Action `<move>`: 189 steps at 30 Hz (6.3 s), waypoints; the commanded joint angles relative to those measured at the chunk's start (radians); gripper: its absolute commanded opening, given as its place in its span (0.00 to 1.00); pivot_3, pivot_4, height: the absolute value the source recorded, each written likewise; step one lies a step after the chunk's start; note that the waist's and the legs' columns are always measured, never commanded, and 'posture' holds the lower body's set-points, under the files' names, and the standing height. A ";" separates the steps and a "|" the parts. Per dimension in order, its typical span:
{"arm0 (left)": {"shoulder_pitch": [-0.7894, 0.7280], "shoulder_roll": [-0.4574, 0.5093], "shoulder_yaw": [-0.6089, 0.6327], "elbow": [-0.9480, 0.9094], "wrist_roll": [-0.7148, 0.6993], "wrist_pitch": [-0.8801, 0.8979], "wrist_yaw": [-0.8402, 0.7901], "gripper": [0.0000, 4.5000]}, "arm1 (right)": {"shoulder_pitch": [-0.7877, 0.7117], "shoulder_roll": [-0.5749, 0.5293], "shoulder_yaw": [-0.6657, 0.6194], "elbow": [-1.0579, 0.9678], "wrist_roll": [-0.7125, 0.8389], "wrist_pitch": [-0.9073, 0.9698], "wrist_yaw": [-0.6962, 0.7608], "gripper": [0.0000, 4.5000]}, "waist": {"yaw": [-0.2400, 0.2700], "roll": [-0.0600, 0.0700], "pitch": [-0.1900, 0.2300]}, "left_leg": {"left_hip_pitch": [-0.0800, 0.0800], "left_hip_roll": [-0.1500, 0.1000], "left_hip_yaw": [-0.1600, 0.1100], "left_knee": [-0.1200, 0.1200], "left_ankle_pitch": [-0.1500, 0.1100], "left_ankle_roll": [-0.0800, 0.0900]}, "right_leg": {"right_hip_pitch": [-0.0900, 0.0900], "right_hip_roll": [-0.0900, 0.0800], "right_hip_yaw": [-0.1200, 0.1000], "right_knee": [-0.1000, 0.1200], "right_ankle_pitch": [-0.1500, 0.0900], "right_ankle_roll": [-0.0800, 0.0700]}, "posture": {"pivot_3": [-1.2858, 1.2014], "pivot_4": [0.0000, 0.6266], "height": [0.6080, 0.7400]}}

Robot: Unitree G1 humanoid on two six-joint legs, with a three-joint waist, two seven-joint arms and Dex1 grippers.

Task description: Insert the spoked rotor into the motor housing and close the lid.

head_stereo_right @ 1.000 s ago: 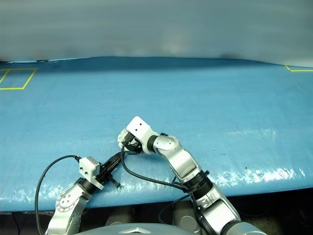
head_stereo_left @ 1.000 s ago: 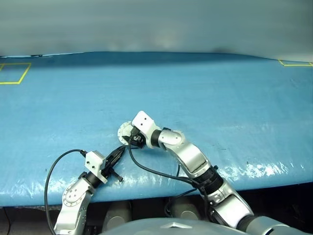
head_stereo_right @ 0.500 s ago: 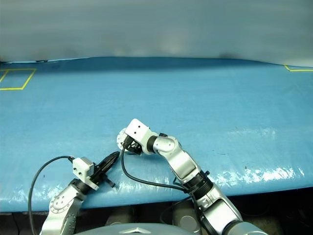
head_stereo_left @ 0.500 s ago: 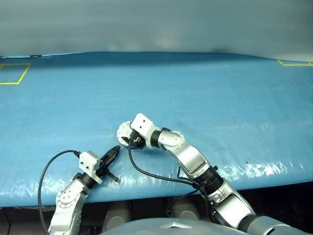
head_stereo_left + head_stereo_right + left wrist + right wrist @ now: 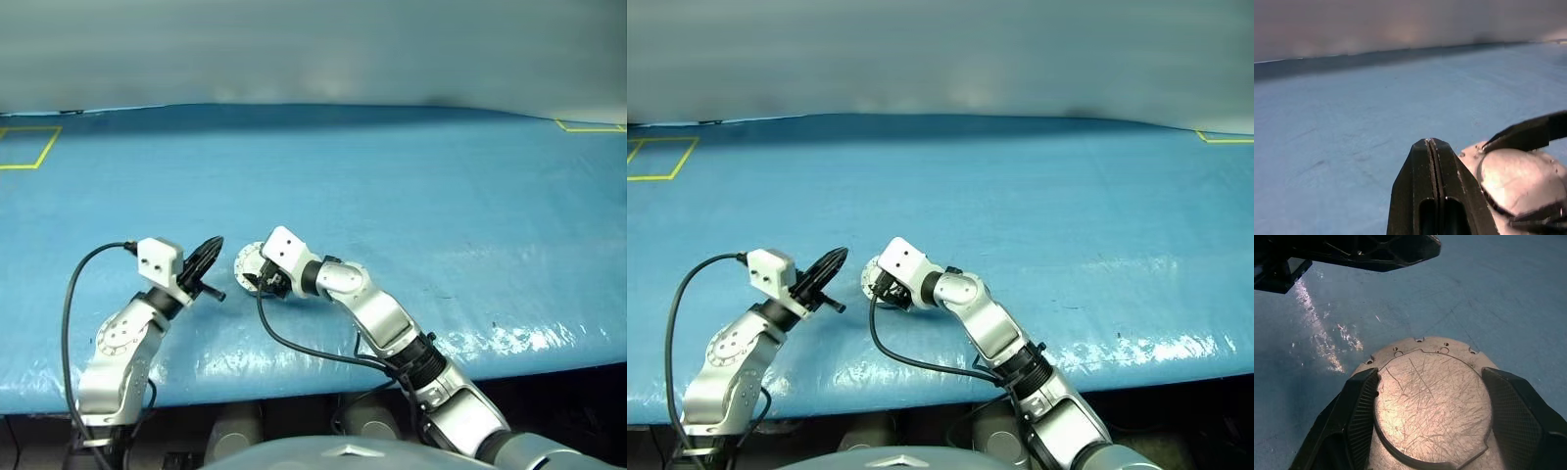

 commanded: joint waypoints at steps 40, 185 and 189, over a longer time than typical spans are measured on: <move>-0.122 0.069 -0.099 0.056 -0.034 0.410 -0.061 0.00 | 0.083 -0.028 0.000 -0.052 0.008 0.072 0.015 0.98 | 0.015 0.001 -0.002 | 0.001 -0.002 -0.001 0.000 0.001 -0.002 | 0.002 -0.002 0.000 -0.002 0.000 0.000 | 0.52 0.24 1.00; -0.003 -0.441 0.170 -0.003 -1.242 0.376 0.442 1.00 | 0.259 0.249 -0.358 -0.285 1.591 0.162 -0.795 0.25 | 0.017 0.003 -0.002 | -0.018 -0.002 -0.003 0.007 -0.001 0.001 | -0.003 -0.002 -0.002 -0.015 0.008 0.002 | 0.52 0.24 1.00; -0.009 -0.440 0.132 0.014 -1.248 0.378 0.482 0.80 | 0.262 0.246 -0.351 -0.290 1.594 0.169 -0.794 0.25 | 0.017 0.003 -0.002 | -0.018 -0.002 -0.003 0.007 -0.001 0.002 | -0.003 -0.002 -0.002 -0.015 0.008 0.002 | 0.52 0.24 1.00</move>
